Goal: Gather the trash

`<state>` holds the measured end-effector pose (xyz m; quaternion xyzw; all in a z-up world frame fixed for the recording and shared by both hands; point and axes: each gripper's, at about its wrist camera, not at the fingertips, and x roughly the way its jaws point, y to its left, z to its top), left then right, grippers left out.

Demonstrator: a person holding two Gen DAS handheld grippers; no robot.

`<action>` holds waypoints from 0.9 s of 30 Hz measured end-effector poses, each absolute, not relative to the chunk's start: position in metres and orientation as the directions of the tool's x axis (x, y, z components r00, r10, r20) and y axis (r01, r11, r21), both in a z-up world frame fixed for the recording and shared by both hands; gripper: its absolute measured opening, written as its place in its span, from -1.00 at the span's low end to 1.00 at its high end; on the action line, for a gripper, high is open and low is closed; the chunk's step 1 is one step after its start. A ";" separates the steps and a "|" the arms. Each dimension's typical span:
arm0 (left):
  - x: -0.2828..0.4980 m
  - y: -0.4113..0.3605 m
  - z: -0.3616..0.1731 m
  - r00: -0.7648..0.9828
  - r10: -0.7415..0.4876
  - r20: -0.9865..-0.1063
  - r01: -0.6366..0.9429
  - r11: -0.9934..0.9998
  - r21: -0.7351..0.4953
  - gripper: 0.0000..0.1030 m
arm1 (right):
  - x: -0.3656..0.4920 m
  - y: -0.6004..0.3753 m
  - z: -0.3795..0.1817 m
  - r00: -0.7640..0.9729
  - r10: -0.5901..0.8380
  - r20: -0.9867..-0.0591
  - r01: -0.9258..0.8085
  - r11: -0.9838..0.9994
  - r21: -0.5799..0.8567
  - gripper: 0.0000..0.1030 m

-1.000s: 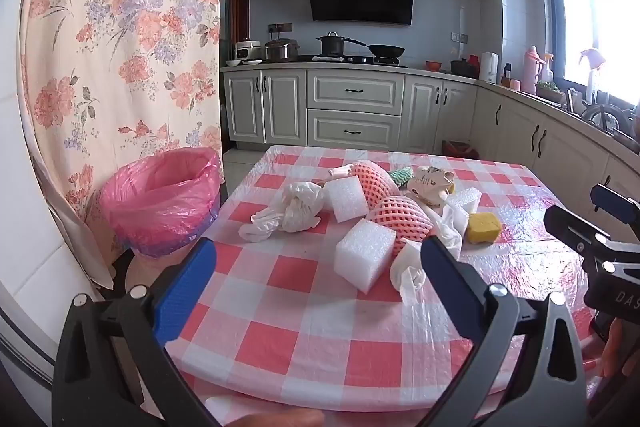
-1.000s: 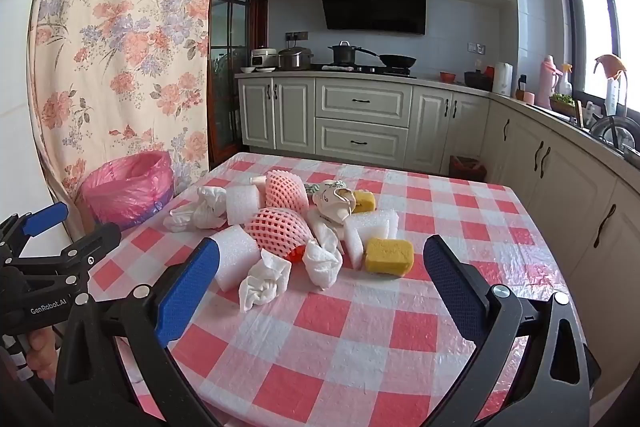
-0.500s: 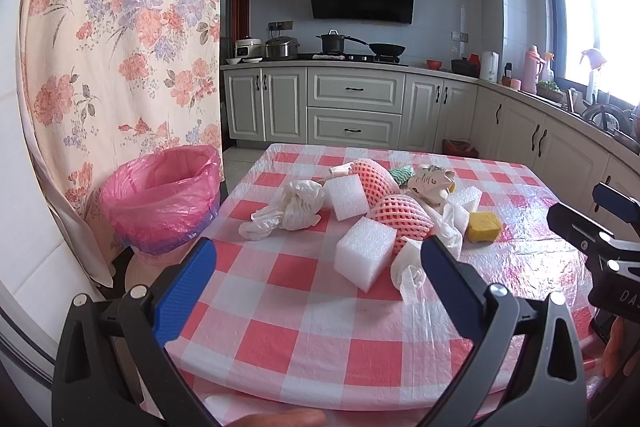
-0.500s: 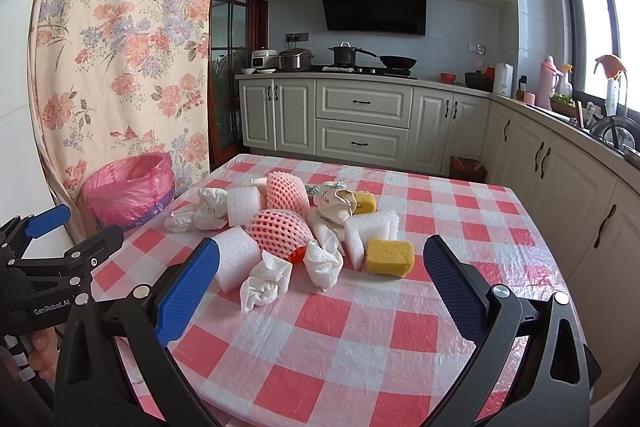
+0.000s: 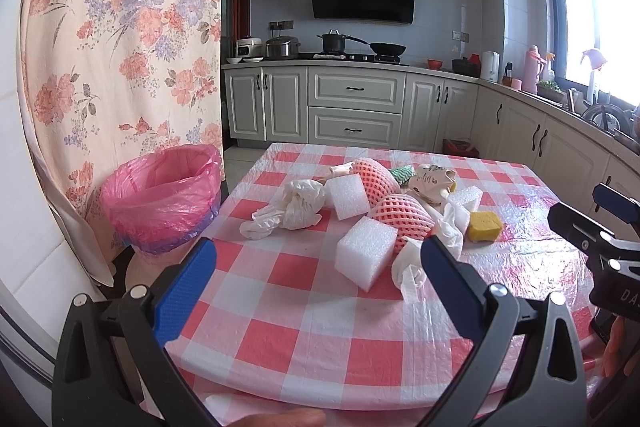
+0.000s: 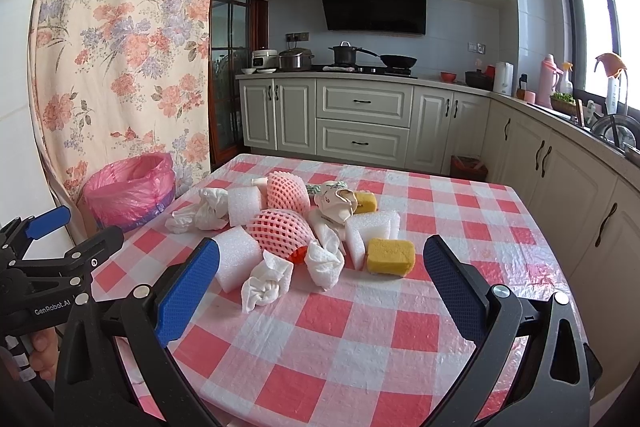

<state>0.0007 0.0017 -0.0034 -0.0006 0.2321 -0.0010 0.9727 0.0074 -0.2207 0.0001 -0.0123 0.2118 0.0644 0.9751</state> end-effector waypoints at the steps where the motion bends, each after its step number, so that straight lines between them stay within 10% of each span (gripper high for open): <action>1: 0.001 0.002 -0.003 0.892 -0.003 -0.451 0.002 1.000 -0.002 0.92 | 0.008 -0.221 -0.001 0.902 0.121 -0.415 -0.132 0.991 0.002 0.86; 27: 0.000 0.003 -0.003 0.890 -0.003 -0.455 0.002 1.000 -0.002 0.92 | 0.008 -0.221 0.001 0.901 0.124 -0.415 -0.133 0.991 0.006 0.86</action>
